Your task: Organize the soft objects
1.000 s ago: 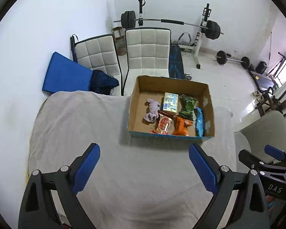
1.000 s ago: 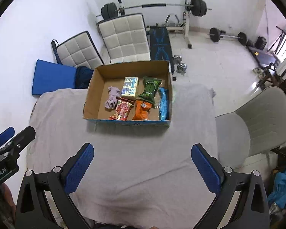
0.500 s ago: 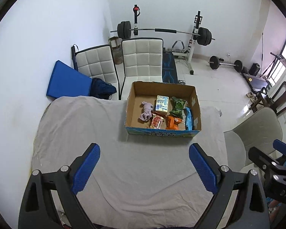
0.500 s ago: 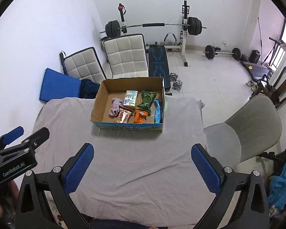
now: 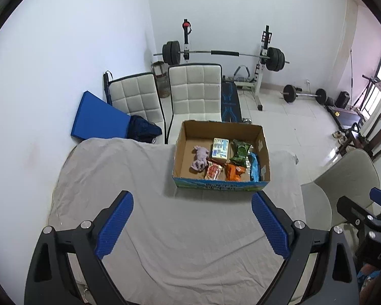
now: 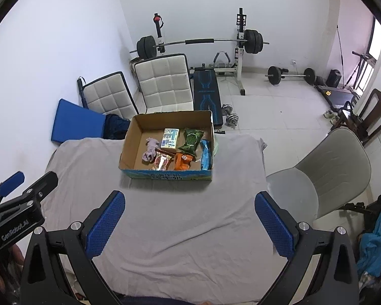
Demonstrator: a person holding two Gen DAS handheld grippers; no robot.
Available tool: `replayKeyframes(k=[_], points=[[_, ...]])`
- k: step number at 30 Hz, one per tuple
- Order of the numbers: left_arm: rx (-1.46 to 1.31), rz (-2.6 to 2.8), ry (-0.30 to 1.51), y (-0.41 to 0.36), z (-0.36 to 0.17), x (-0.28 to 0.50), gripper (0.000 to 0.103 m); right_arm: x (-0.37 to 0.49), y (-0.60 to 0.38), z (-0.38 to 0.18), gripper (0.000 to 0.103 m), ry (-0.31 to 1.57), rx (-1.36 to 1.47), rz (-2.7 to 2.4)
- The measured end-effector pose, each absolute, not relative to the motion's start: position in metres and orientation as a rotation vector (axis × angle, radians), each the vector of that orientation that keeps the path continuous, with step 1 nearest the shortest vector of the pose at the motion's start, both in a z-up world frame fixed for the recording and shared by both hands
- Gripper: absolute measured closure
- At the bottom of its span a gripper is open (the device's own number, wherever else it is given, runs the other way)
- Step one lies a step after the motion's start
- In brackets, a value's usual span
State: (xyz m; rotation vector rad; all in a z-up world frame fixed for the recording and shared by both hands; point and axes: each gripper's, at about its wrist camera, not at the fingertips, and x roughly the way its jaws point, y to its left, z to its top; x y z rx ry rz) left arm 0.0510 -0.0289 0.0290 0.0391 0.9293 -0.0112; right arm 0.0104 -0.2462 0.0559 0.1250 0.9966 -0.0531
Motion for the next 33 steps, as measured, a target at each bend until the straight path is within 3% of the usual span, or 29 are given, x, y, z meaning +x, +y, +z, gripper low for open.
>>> replayKeyframes(k=[4, 6, 33], points=[[0.030, -0.001, 0.901, -0.028, 0.027, 0.055, 0.007, 0.021, -0.248, 0.052, 0.000, 0.988, 0.113, -0.074], [0.034, 0.012, 0.890, -0.027, 0.026, 0.057, 0.000, 0.026, -0.248, 0.050, 0.000, 0.987, 0.112, -0.079], [0.053, 0.043, 0.896, -0.028, 0.014, 0.072, 0.000, 0.050, -0.242, 0.044, 0.000, 0.975, 0.073, -0.099]])
